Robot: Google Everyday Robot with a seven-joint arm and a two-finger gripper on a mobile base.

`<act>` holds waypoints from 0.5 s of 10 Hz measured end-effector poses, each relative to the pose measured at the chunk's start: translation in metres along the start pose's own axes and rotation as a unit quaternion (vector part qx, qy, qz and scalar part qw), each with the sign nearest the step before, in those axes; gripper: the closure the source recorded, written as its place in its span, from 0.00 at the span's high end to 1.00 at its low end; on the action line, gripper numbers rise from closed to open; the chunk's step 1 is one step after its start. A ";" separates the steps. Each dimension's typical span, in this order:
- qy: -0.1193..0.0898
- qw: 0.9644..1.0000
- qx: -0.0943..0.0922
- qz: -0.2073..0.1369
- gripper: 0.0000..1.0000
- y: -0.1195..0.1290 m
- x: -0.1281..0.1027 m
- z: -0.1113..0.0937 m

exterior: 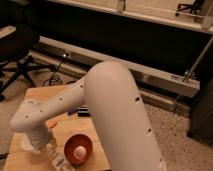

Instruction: Stand the bottle upright

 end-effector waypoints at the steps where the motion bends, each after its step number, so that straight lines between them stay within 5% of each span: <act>1: 0.017 1.000 -0.007 0.003 0.37 0.005 0.008 -0.019; 5: 0.062 0.998 -0.025 0.006 0.37 0.018 0.032 -0.072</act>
